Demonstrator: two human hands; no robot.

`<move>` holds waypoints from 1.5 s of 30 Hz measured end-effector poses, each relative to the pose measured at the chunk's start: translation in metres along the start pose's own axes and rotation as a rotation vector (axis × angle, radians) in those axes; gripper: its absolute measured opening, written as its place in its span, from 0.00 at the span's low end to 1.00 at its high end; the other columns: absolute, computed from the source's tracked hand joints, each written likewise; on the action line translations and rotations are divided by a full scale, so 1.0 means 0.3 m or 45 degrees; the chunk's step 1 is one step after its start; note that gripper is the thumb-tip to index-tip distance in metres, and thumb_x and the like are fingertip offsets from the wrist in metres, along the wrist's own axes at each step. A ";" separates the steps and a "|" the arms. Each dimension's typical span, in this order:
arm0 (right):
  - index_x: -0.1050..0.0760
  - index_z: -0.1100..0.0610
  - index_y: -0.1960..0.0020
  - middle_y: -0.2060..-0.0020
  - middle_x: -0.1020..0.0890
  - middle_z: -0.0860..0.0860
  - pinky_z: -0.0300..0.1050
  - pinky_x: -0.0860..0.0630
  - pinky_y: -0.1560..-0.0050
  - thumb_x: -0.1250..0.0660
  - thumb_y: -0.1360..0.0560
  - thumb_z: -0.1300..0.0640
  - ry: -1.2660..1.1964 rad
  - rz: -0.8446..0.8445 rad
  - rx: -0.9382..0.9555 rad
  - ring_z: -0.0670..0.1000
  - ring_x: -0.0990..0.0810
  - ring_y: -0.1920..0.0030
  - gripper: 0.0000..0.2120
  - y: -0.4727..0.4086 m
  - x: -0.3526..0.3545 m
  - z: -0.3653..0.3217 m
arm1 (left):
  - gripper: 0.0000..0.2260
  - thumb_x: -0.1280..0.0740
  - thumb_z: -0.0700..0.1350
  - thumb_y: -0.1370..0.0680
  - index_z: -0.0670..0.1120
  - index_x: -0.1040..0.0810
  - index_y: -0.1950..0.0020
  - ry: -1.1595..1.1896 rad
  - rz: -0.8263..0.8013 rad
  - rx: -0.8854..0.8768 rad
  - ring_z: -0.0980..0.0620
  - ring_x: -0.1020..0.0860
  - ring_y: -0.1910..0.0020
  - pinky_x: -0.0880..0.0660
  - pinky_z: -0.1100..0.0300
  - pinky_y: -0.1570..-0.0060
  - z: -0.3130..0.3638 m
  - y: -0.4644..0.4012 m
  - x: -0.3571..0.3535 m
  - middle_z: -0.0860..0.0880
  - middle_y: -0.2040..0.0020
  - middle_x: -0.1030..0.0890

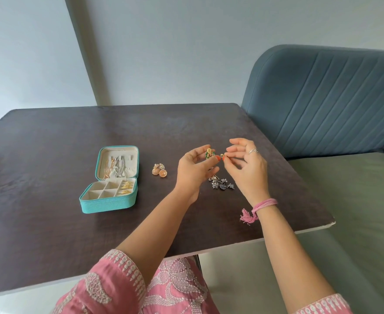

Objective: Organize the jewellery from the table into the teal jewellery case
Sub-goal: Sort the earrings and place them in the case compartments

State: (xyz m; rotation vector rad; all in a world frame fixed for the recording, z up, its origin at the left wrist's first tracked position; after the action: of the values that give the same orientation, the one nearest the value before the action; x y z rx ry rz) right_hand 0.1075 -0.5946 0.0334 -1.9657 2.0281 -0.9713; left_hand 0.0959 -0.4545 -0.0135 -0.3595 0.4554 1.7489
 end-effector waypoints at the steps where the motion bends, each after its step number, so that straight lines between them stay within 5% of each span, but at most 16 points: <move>1: 0.27 0.53 0.44 0.54 0.19 0.53 0.33 0.22 0.51 0.29 0.29 0.68 0.010 0.001 0.037 0.42 0.18 0.54 0.18 0.005 -0.004 -0.007 | 0.16 0.28 0.32 0.28 0.42 0.23 0.42 0.020 -0.002 -0.002 0.54 0.19 0.58 0.21 0.63 0.62 0.004 0.002 -0.004 0.46 0.50 0.19; 6: 0.26 0.52 0.44 0.50 0.20 0.55 0.36 0.22 0.48 0.28 0.30 0.68 -0.002 -0.086 0.164 0.45 0.18 0.49 0.19 0.019 -0.014 -0.031 | 0.17 0.29 0.31 0.28 0.41 0.23 0.41 0.059 -0.010 -0.017 0.54 0.20 0.61 0.20 0.64 0.61 0.023 0.012 -0.003 0.47 0.51 0.19; 13: 0.20 0.55 0.48 0.53 0.16 0.50 0.46 0.22 0.44 0.35 0.23 0.63 -0.495 -0.248 -0.382 0.47 0.17 0.50 0.07 -0.001 0.012 0.038 | 0.17 0.29 0.32 0.27 0.45 0.23 0.40 -0.182 -0.226 -0.123 0.55 0.19 0.61 0.22 0.66 0.62 0.084 0.033 -0.007 0.50 0.47 0.18; 20: 0.19 0.52 0.46 0.50 0.15 0.49 0.49 0.22 0.43 0.36 0.22 0.58 -0.391 -0.613 -0.434 0.49 0.17 0.49 0.09 0.014 -0.026 0.036 | 0.18 0.28 0.34 0.28 0.47 0.23 0.41 -0.457 -0.355 -0.184 0.55 0.19 0.62 0.22 0.65 0.64 0.128 0.050 -0.020 0.50 0.47 0.18; 39: 0.18 0.54 0.49 0.52 0.15 0.51 0.46 0.20 0.46 0.31 0.28 0.60 -0.484 -0.543 -0.300 0.52 0.18 0.50 0.09 0.009 -0.016 -0.028 | 0.19 0.27 0.35 0.28 0.45 0.24 0.38 -0.592 -0.353 -0.259 0.55 0.18 0.60 0.23 0.65 0.61 0.197 0.074 -0.026 0.47 0.44 0.20; 45: 0.20 0.56 0.50 0.55 0.17 0.49 0.50 0.21 0.44 0.34 0.24 0.65 -0.554 -0.491 -0.312 0.50 0.20 0.51 0.07 -0.002 -0.009 -0.035 | 0.11 0.32 0.36 0.23 0.42 0.23 0.41 -0.399 -0.271 -0.143 0.47 0.16 0.51 0.20 0.58 0.54 0.213 0.084 0.013 0.47 0.48 0.17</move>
State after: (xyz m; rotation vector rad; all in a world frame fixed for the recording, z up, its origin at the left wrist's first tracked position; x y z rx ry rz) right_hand 0.1027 -0.5883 0.0409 -2.4885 1.6224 -0.3021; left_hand 0.0708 -0.4248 0.0432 -0.1996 0.0896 1.5899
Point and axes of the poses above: each hand's wrist, its own y-axis away from the middle knuckle, its own x-axis out of the back of the hand, z = x × y, the point moved 7 cm from there along -y, towards the middle knuckle
